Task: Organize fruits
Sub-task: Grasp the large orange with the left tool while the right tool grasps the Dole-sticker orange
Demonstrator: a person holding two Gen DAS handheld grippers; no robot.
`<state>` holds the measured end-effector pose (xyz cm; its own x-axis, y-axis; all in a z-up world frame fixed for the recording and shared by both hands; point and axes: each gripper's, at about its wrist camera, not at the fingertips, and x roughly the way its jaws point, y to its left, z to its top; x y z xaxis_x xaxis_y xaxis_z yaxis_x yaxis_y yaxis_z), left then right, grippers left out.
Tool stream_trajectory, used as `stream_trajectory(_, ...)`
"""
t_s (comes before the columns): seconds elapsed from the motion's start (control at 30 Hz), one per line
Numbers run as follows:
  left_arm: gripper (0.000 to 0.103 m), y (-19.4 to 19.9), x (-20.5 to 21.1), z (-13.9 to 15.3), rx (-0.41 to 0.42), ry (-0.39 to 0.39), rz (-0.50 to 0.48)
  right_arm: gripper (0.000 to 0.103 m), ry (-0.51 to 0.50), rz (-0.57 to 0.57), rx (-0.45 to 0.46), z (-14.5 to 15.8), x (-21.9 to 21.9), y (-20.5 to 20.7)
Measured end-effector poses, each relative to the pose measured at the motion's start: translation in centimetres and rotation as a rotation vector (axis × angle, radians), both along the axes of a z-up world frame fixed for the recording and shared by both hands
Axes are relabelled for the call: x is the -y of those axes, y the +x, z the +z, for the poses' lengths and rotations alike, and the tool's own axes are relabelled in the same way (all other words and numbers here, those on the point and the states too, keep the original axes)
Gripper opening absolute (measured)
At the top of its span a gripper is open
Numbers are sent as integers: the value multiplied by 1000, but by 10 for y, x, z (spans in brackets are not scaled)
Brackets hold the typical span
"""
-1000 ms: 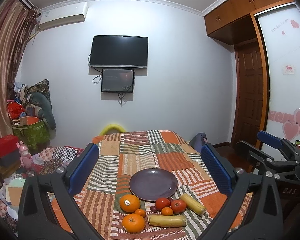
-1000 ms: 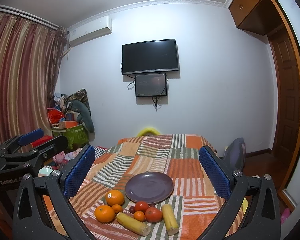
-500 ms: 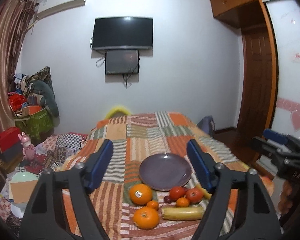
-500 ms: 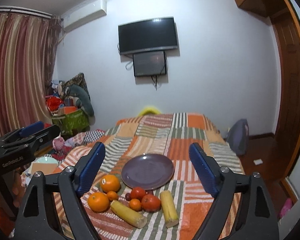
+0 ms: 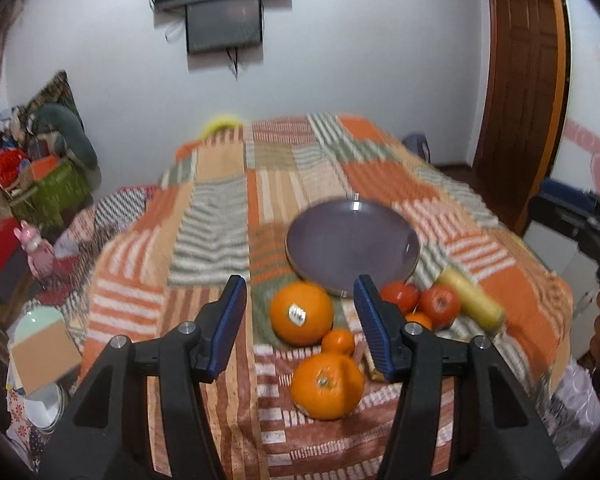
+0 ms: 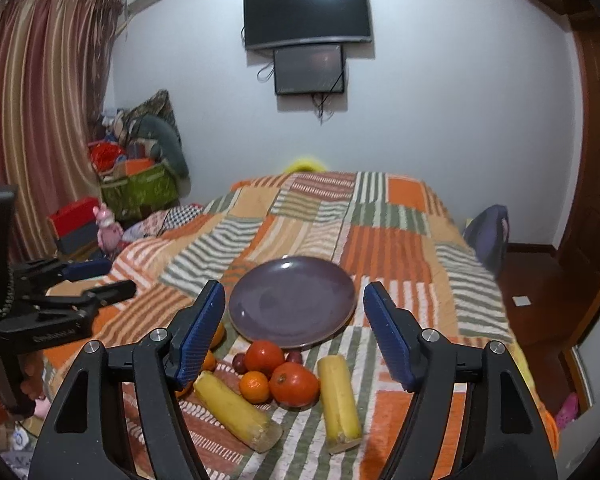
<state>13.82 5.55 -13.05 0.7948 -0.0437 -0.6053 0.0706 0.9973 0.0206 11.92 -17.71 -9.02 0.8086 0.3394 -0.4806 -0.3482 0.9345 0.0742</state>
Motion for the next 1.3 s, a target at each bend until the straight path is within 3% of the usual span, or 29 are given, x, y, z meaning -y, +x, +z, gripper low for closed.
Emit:
stream_trajectory(0.27,56,19,5,-54,-168,-9,-52,69,0,50,-98,-25,-12,20)
stream_trajectory(0.47,57,29,4,-79,-290,-54,-105,69,-23,86,-155,-40,-27,32)
stream_trajectory(0.6,65,28,3,-85,-292,-80,-110,69,-21,110,-184,-47,-33,41)
stream_trajectory(0.77,66,30,4,-91,-334,-140,-123,69,-33,121,-201,-53,-37,44)
stream_trajectory(0.97,66,34,6,-107,-374,-129,-132,69,-35,129,-219,-57,-38,46)
stream_trajectory(1.3,65,33,-9,-98,-328,-137,-92,69,-65,190,-257,-68,-64,54)
